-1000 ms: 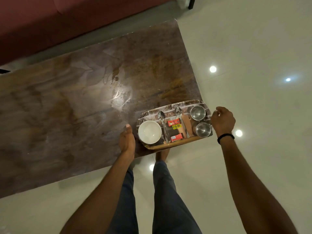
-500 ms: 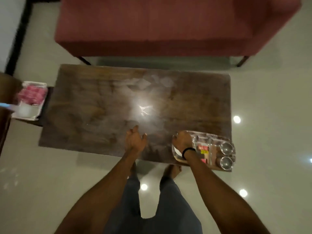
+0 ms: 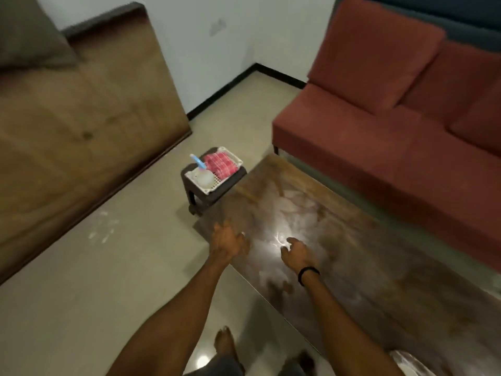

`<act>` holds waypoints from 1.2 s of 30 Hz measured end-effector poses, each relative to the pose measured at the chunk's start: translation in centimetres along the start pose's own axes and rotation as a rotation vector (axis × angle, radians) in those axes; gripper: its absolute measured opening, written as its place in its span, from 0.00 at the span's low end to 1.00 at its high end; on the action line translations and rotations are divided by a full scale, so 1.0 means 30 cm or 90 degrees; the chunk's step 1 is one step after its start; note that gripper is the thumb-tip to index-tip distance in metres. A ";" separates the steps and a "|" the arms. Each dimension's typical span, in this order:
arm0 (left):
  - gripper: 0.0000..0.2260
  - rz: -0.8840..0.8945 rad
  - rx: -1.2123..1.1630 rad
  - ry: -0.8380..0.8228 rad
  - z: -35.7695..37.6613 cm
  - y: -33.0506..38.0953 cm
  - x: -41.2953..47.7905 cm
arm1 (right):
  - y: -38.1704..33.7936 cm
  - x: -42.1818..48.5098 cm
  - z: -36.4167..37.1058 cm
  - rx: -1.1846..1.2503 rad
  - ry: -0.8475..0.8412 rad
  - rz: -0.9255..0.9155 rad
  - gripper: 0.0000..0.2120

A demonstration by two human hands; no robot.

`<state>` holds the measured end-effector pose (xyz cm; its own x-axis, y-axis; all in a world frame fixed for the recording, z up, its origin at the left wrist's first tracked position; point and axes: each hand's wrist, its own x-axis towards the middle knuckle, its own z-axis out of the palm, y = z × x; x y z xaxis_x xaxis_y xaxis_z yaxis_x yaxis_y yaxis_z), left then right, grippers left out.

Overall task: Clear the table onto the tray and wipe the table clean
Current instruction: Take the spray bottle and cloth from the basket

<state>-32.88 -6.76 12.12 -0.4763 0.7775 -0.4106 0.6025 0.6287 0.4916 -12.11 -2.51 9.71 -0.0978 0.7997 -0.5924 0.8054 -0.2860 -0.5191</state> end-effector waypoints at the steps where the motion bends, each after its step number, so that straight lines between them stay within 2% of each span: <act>1: 0.30 -0.010 -0.010 0.005 -0.052 -0.025 0.048 | -0.078 0.024 0.018 0.004 0.002 -0.008 0.23; 5: 0.26 -0.064 -0.049 0.028 -0.235 -0.145 0.254 | -0.385 0.128 0.121 -0.015 -0.015 -0.060 0.21; 11: 0.28 -0.115 -0.061 0.017 -0.339 -0.226 0.526 | -0.693 0.370 0.234 -0.047 -0.031 -0.078 0.18; 16: 0.30 -0.158 -0.063 0.012 -0.354 -0.256 0.747 | -0.884 0.607 0.290 -0.119 -0.072 -0.106 0.17; 21: 0.35 -0.153 -0.085 -0.007 -0.316 -0.271 1.033 | -1.013 0.906 0.349 -0.146 -0.064 -0.101 0.13; 25: 0.42 -0.115 -0.130 0.039 -0.252 -0.296 1.272 | -1.086 1.161 0.408 -0.191 -0.073 -0.093 0.12; 28: 0.48 -0.095 -0.120 0.031 -0.161 -0.355 1.472 | -1.098 1.380 0.484 -0.197 -0.067 -0.065 0.16; 30: 0.48 -0.063 -0.135 0.052 -0.097 -0.393 1.595 | -1.085 1.543 0.565 -0.198 -0.047 -0.041 0.20; 32: 0.46 -0.003 -0.165 0.092 -0.063 -0.414 1.666 | -1.077 1.654 0.632 -0.203 -0.020 -0.018 0.26; 36: 0.38 0.068 -0.259 0.135 -0.019 -0.416 1.749 | -1.113 1.772 0.724 -0.244 0.039 -0.005 0.44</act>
<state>-65.76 26.19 -15.12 -0.5719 0.7965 -0.1963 0.3747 0.4665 0.8013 -56.91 38.08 -17.82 -0.0793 0.8347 -0.5450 0.9661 -0.0705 -0.2485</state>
